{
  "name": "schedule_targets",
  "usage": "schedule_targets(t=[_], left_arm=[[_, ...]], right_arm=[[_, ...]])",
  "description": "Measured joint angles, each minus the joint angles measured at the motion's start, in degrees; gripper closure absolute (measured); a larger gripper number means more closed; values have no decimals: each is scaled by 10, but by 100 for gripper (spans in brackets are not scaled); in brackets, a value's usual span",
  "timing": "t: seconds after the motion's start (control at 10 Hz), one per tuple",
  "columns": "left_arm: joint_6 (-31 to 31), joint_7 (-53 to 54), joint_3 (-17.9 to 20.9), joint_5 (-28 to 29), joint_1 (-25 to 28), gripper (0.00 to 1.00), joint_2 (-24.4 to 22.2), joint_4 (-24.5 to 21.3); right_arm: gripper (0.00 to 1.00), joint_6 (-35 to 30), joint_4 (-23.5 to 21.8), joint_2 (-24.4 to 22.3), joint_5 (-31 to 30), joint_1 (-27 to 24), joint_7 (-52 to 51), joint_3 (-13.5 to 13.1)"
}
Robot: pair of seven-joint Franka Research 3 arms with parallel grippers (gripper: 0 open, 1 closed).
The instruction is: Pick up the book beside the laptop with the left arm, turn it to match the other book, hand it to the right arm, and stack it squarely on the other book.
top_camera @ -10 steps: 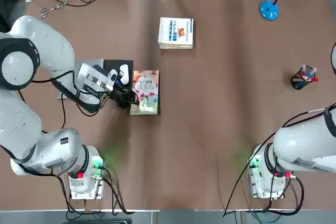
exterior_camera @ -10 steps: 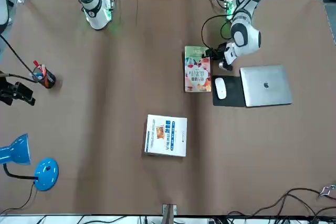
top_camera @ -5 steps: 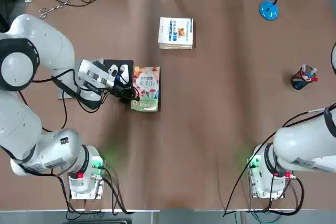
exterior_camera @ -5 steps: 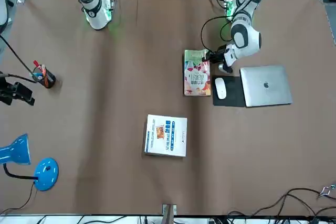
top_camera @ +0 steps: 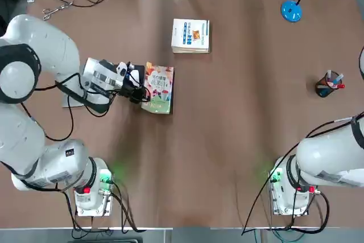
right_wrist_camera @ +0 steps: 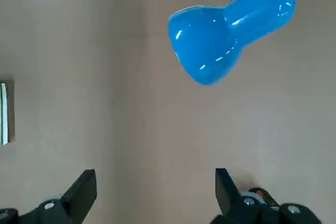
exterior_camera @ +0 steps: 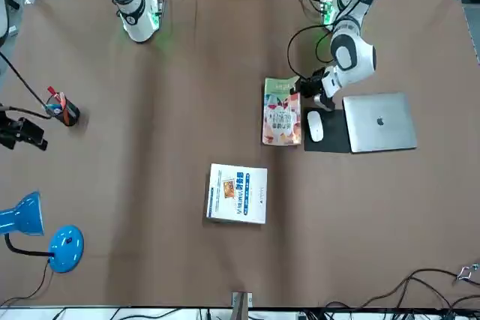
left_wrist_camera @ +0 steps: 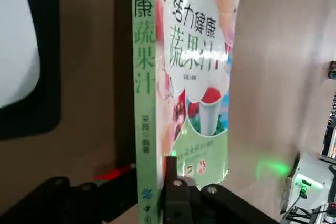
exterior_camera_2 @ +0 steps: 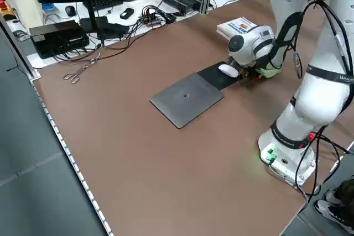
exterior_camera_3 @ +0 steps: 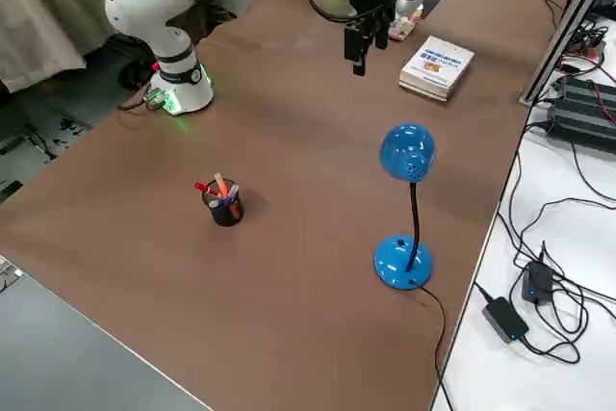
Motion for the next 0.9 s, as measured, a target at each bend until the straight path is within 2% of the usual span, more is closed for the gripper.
schedule_targets(t=[0.4, 0.7, 0.9], left_arm=[[5, 2, -1, 0, 0, 82, -37, 10], [-3, 3, -1, 0, 0, 82, -67, 38], [-88, 0, 1, 16, 24, 82, -94, 71]], right_arm=[[0, 0, 0, 0, 0, -7, -1, 0], [0, 3, 0, 0, 0, -7, -2, 2], [0, 4, 0, 0, 0, -7, -3, 2]])
